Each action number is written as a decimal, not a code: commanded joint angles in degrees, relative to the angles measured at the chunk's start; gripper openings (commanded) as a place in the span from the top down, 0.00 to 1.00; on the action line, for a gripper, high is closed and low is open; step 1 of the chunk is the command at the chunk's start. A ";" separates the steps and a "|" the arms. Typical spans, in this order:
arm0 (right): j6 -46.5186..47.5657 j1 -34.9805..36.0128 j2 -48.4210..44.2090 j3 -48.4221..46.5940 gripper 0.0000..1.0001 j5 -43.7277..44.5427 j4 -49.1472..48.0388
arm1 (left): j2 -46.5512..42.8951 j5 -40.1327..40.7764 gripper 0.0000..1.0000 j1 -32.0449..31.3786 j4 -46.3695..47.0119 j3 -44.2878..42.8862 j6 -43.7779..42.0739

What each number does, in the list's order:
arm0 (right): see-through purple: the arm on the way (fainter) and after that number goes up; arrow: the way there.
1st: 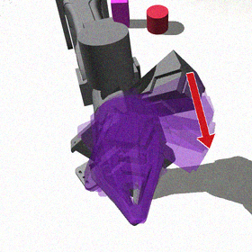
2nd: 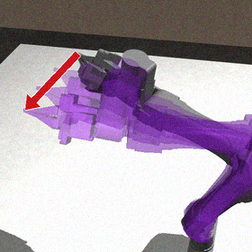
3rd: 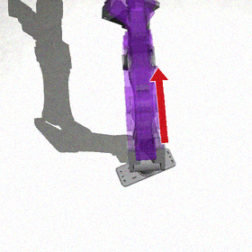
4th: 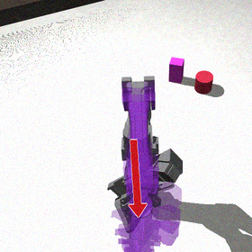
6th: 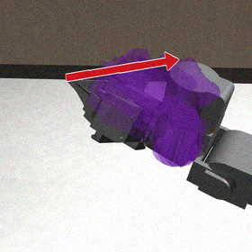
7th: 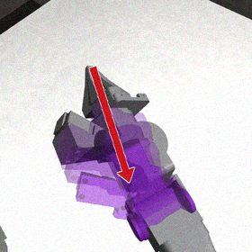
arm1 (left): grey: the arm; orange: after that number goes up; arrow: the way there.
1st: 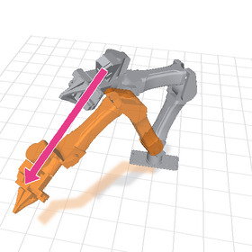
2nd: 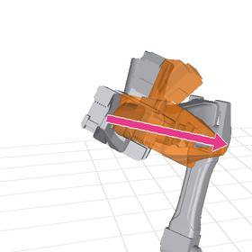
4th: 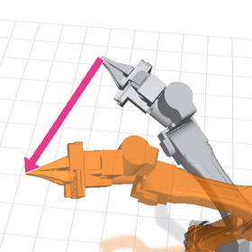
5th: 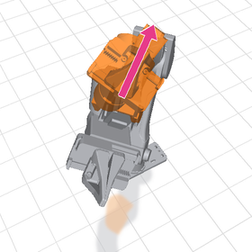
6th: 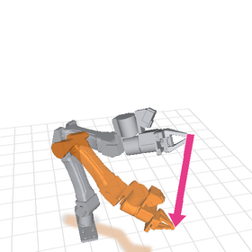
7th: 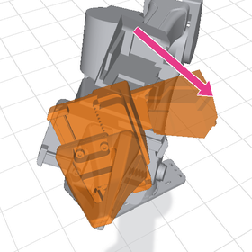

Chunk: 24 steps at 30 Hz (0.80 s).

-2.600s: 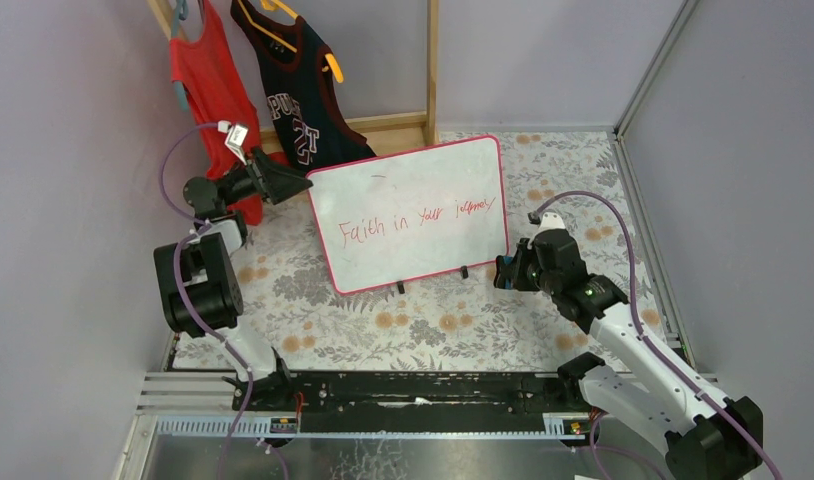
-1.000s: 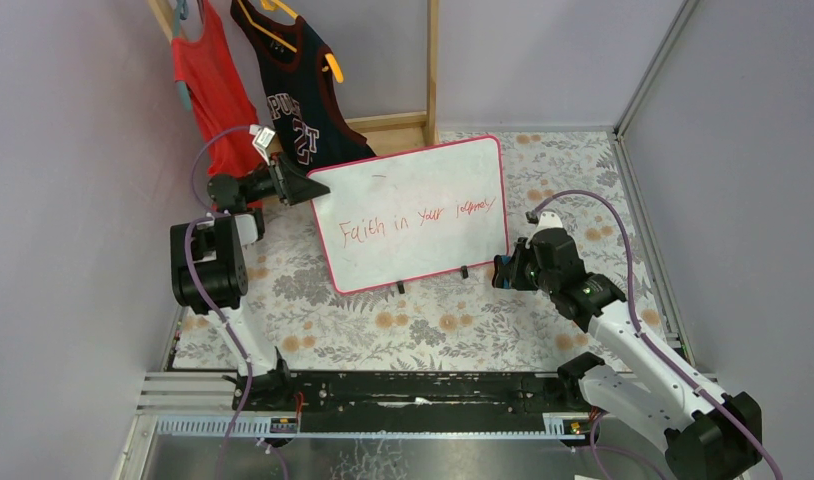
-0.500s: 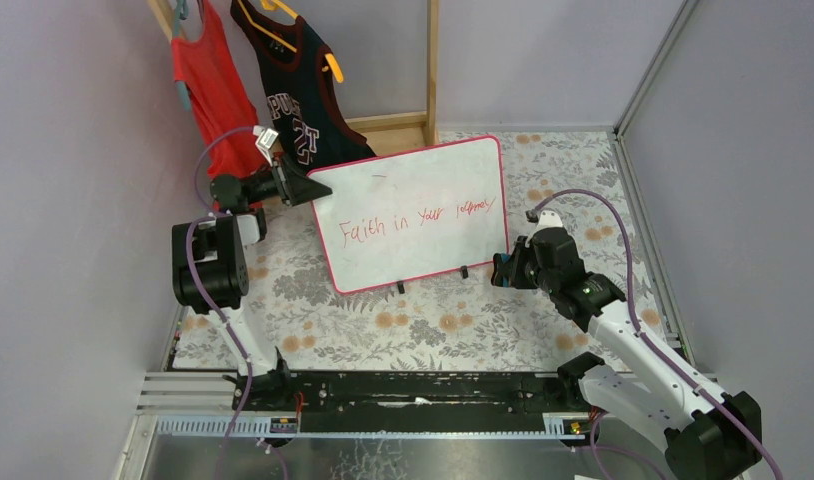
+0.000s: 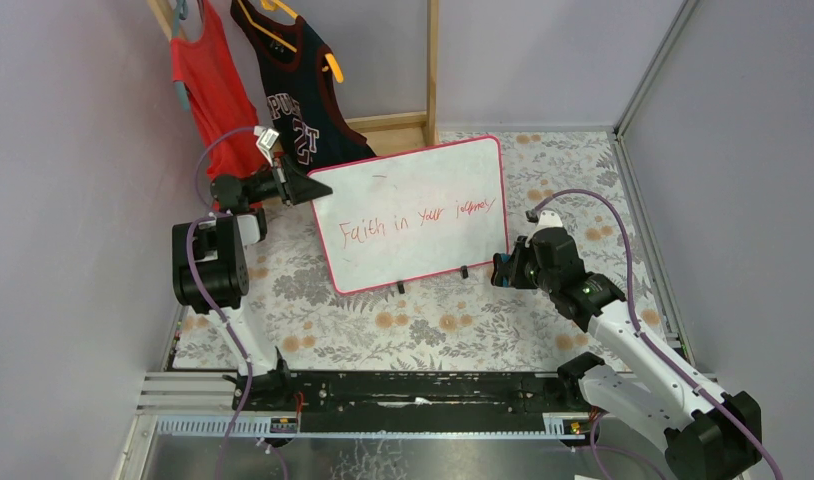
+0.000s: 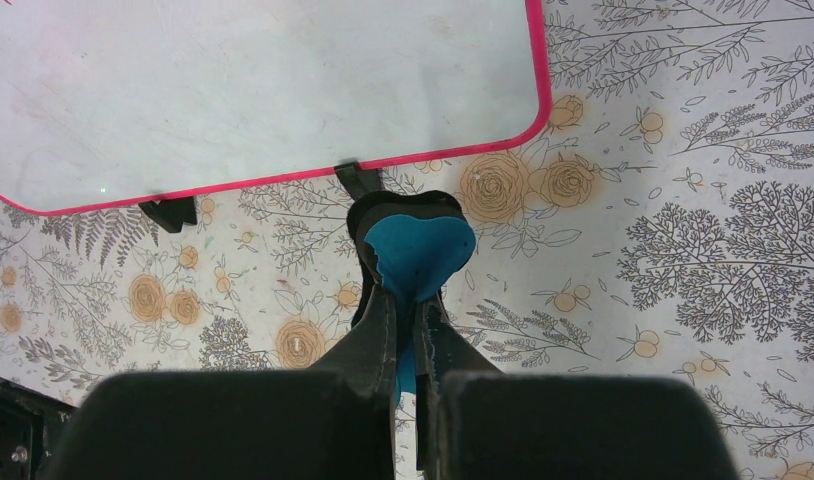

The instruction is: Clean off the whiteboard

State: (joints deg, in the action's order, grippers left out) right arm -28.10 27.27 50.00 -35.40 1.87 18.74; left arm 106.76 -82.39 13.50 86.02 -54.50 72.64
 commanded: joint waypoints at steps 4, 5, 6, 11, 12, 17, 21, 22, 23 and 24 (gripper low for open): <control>-0.24 0.55 -0.52 -0.59 1.00 -0.31 -1.94 | 0.47 -1.63 0.90 -0.34 5.20 0.10 0.09; -0.25 0.53 -0.42 -0.56 1.00 -0.33 -1.90 | 0.47 -1.70 0.91 -0.34 5.21 0.11 0.10; -0.21 0.53 -0.43 -0.59 1.00 -0.36 -1.90 | 0.51 -1.78 0.92 -0.31 5.21 0.14 0.05; 0.03 0.51 -0.22 -0.85 1.00 0.17 -2.06 | 1.09 -2.05 0.98 -0.32 5.29 0.18 -0.04; 0.22 0.51 -0.06 -0.96 1.00 0.25 -2.10 | 1.19 -2.07 0.99 -0.25 5.30 0.18 -0.08; 1.68 0.56 1.90 -2.68 1.00 1.89 -2.42 | 1.24 -2.54 1.00 -0.15 5.38 0.33 -0.30; 2.93 0.52 4.14 -4.22 1.00 2.79 -3.61 | 0.98 -2.82 1.00 -0.14 5.39 0.53 -0.61; 3.23 0.51 4.74 -4.57 1.00 3.04 -4.02 | 0.96 -3.01 1.00 -0.14 5.39 0.61 -0.62; 3.59 0.54 5.28 -4.92 1.00 3.34 -4.62 | 0.91 -3.22 1.00 -0.09 5.39 0.69 -0.64; 3.92 0.56 5.89 -5.28 1.00 3.70 -5.32 | 0.83 -3.38 1.00 -0.05 5.39 0.77 -0.79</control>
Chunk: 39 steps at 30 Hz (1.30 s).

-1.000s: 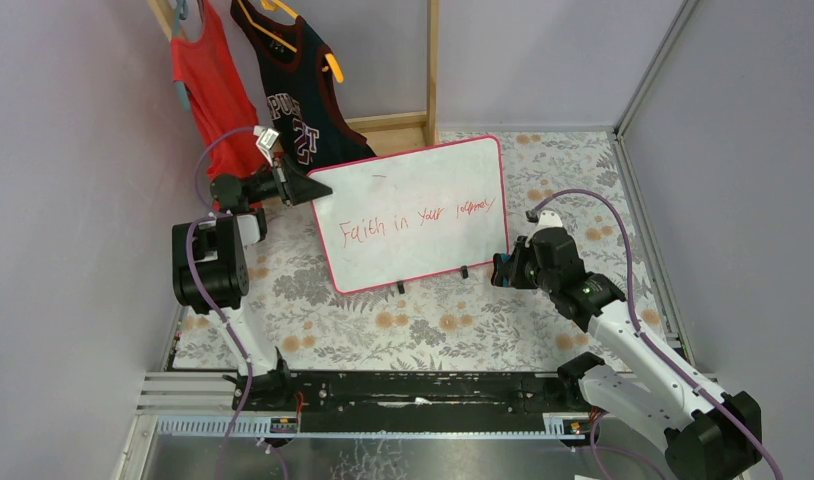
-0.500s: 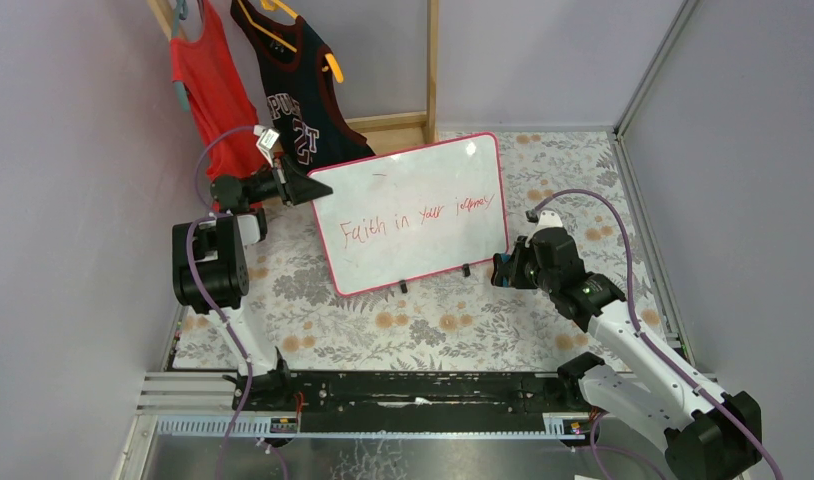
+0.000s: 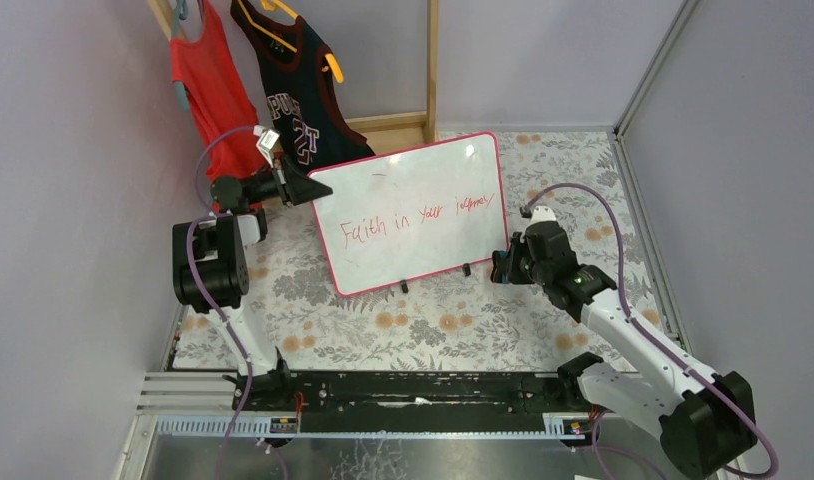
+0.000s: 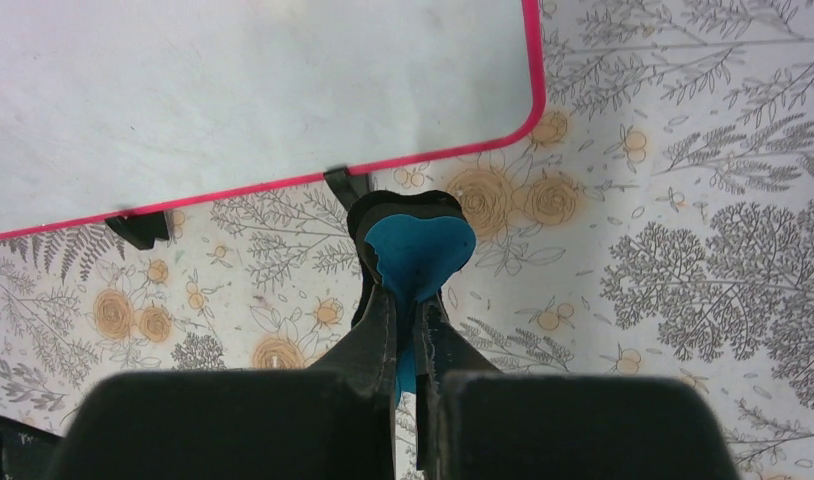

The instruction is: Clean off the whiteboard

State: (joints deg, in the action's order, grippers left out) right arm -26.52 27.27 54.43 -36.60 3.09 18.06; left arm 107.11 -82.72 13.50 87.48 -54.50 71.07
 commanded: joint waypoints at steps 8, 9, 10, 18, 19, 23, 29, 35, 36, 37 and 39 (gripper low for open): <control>6.37 0.52 7.61 -9.36 1.00 5.21 -10.50 | -0.28 -4.51 1.00 -0.09 4.01 1.15 -0.10; 6.78 0.52 8.97 -10.24 1.00 5.38 -10.96 | -0.48 -4.74 1.00 -0.05 4.01 1.22 -0.20; 7.17 0.51 9.88 -10.95 1.00 5.57 -11.47 | -0.64 -4.92 1.00 -0.05 4.01 1.30 -0.35; 9.13 0.53 15.05 -13.85 1.00 9.44 -16.08 | -1.93 -6.55 1.00 -0.14 4.10 1.68 -0.93; 9.57 0.51 15.39 -13.85 1.00 10.62 -16.73 | -2.02 -6.71 1.00 -0.14 4.10 1.55 -0.93; 12.23 0.53 16.49 -13.20 1.00 18.08 -20.28 | -2.12 -7.00 1.00 -0.18 4.10 1.19 -0.69; 16.73 0.40 18.77 -11.78 1.00 22.81 -27.57 | -1.64 -7.08 1.00 -0.14 4.10 0.89 -0.57; 17.24 0.36 22.70 -14.13 1.00 18.11 -29.56 | -1.02 -7.51 1.00 -0.15 4.19 0.96 -0.57; 17.10 0.33 23.48 -14.79 1.00 17.28 -29.47 | -0.87 -7.54 1.00 -0.16 4.19 0.97 -0.53; 16.94 0.33 24.09 -15.41 1.00 16.50 -29.16 | -0.78 -7.60 1.00 -0.10 4.19 1.04 -0.50; 16.38 0.33 25.00 -16.38 1.00 14.92 -28.44 | -0.68 -7.67 1.00 -0.14 4.19 1.14 -0.49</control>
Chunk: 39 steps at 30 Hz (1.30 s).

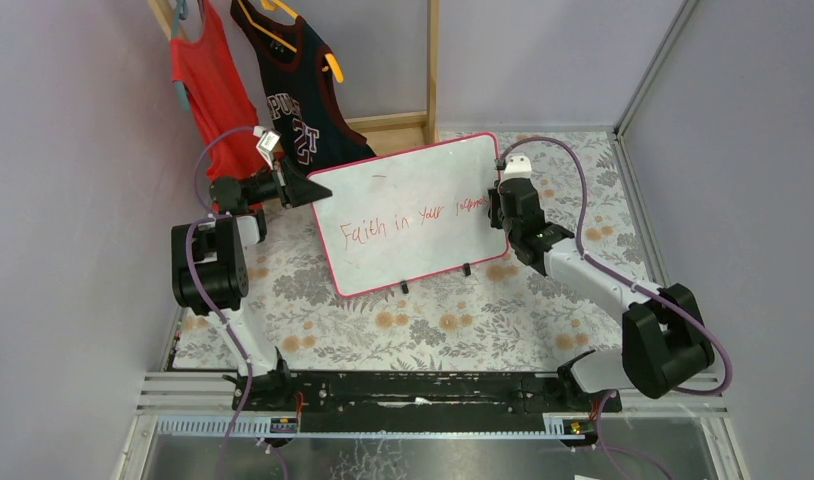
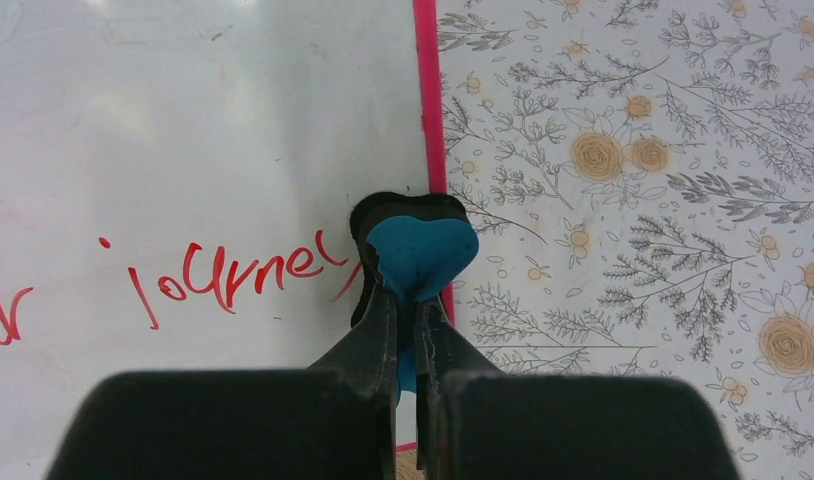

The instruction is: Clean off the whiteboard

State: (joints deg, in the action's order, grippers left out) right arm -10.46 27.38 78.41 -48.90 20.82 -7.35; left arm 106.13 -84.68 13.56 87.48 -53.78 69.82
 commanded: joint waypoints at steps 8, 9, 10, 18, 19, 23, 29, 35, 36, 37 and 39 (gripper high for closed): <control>-3.23 0.41 2.79 -6.47 1.00 -9.87 -2.36 | 0.06 -5.27 1.00 -0.21 4.14 0.43 0.89; -3.87 0.55 3.14 -6.95 1.00 -10.71 -2.32 | 0.09 -5.36 1.00 -0.27 4.18 0.40 0.97; -4.34 0.69 3.48 -7.25 1.00 -11.61 -2.31 | 0.05 -5.33 1.00 -0.29 4.19 0.43 0.93; -6.78 1.42 5.60 -7.58 1.00 -18.70 -5.38 | -0.26 -5.58 1.00 -0.19 4.21 1.00 0.78; -6.73 1.44 5.61 -7.41 1.00 -18.37 -5.54 | -0.37 -5.58 1.00 -0.20 4.21 1.00 0.76; -5.36 1.31 5.15 -7.19 1.00 -11.86 -3.38 | -0.55 -5.74 1.00 -0.27 4.19 1.04 0.83; 0.14 1.26 4.67 -5.87 1.00 1.63 -0.43 | -1.00 -5.92 1.00 -0.24 4.28 1.02 0.93; 2.24 0.56 4.90 -4.20 1.00 9.60 -0.12 | -1.36 -5.99 1.00 -0.19 4.28 1.13 1.02; 2.22 0.45 5.05 -3.96 1.00 11.31 -0.07 | -1.36 -6.07 1.00 -0.16 4.28 1.14 1.01; 1.98 0.29 5.16 -3.93 1.00 12.30 0.30 | -1.39 -6.12 1.00 -0.14 4.28 1.17 1.09; 1.61 0.19 5.26 -3.74 1.00 12.34 0.38 | -1.52 -6.19 1.00 -0.14 4.28 1.20 1.09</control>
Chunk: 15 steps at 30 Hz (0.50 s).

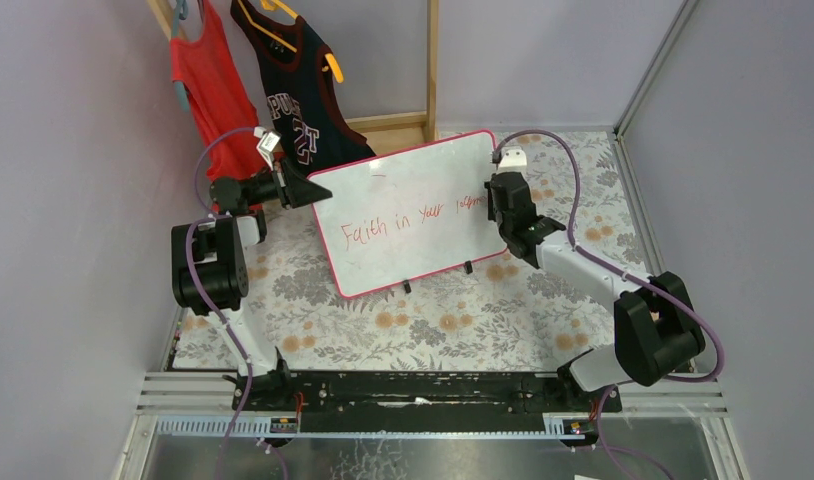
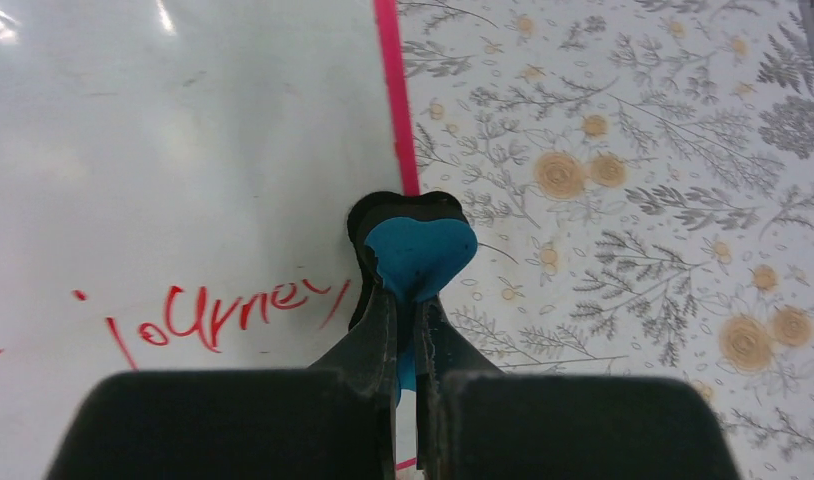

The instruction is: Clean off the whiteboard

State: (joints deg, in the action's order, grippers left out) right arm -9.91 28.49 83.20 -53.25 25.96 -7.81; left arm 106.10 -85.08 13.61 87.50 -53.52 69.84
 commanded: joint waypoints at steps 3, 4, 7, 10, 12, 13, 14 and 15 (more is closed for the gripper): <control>0.44 -0.96 -0.05 1.61 1.00 3.59 -0.32 | -1.51 -5.70 1.00 -0.16 4.26 1.05 1.02; 0.32 -0.94 -0.39 1.96 1.00 1.87 -0.85 | -1.53 -5.63 1.00 -0.20 4.28 1.12 1.00; -0.16 -0.87 -1.24 2.89 1.00 -7.93 -2.30 | -1.40 -5.48 1.00 -0.22 4.25 1.23 0.91; -1.38 -0.82 -1.38 2.89 1.00 -16.84 -2.46 | -1.31 -5.45 1.00 -0.21 4.25 1.28 0.84; -1.85 -0.45 -1.22 2.76 1.00 -21.34 -2.91 | -1.26 -5.37 1.00 -0.21 4.25 1.30 0.82; -2.01 -0.28 -1.12 2.59 1.00 -23.32 -3.04 | -1.25 -5.27 1.00 -0.26 4.25 1.31 0.82; -2.15 -0.12 -1.08 2.48 1.00 -25.72 -3.09 | -1.25 -5.35 1.00 -0.27 4.30 1.33 0.82; -2.20 0.06 -1.15 2.52 1.00 -27.82 -3.46 | -1.24 -5.36 1.00 -0.25 4.26 1.39 0.74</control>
State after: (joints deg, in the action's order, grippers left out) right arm -10.35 27.24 82.43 -50.76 13.91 -8.73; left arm 105.73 -84.99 13.67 87.48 -53.12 69.87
